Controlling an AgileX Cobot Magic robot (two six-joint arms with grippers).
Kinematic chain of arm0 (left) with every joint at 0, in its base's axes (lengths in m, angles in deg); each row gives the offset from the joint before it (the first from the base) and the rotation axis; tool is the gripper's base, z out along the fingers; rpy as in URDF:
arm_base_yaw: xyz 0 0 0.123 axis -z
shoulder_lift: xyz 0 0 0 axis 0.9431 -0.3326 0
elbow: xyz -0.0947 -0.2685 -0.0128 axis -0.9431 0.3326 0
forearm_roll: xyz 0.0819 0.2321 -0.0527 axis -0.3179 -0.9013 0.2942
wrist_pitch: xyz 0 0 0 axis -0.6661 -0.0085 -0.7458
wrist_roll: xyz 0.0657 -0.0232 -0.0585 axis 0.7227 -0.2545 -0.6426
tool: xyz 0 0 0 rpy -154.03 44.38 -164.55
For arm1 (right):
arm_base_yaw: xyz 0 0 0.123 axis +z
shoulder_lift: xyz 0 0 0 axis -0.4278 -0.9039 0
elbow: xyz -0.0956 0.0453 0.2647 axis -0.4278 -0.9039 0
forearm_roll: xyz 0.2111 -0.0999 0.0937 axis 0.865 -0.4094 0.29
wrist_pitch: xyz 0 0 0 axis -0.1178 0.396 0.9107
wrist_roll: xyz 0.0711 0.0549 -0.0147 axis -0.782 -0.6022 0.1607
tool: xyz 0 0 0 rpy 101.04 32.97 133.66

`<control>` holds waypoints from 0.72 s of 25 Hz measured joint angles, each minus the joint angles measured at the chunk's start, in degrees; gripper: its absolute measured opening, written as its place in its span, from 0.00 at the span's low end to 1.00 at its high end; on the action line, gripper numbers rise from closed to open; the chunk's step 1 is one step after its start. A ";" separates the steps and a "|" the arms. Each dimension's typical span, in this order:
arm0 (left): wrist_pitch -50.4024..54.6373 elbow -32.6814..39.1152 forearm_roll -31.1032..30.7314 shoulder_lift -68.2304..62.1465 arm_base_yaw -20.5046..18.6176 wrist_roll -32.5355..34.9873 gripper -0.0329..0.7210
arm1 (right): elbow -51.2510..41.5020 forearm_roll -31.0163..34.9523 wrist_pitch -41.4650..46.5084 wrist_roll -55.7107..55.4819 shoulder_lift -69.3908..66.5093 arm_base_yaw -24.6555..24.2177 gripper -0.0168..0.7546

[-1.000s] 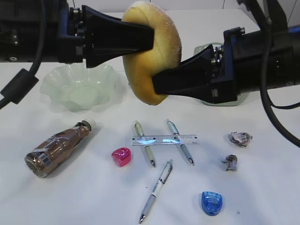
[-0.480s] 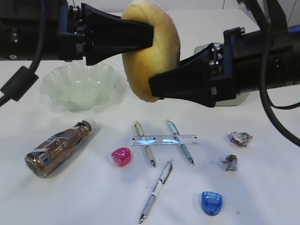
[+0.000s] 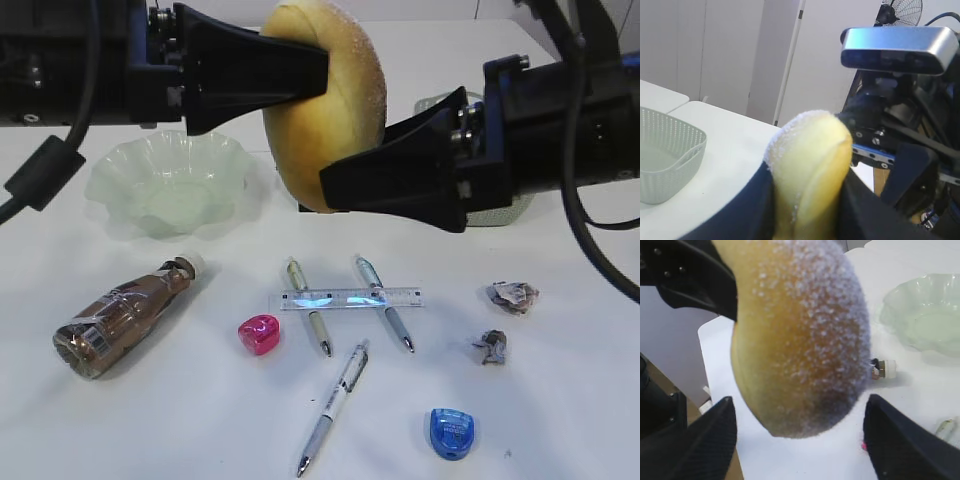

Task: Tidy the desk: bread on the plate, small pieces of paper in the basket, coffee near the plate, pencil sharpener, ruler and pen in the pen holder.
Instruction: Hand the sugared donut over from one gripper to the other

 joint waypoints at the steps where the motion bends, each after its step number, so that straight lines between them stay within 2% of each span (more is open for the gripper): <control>1: 0.00 0.00 0.00 0.00 0.00 0.00 0.32 | 0.00 -0.77 0.37 -0.41 0.73 -1.30 0.81; 5: 0.00 0.00 0.00 0.00 0.00 0.00 0.32 | 0.00 -2.63 2.25 -1.45 2.58 -5.18 0.80; 9: 0.00 0.00 0.00 0.00 0.00 0.00 0.32 | 0.00 -8.08 5.13 -4.13 4.40 -8.92 0.79; 15: 0.00 0.00 0.00 0.00 0.00 0.00 0.32 | 0.00 -15.69 5.31 -7.54 5.63 -9.92 0.79; 18: 0.00 0.00 0.00 0.00 0.00 0.00 0.32 | 0.00 -22.74 4.84 -11.65 5.84 -9.92 0.79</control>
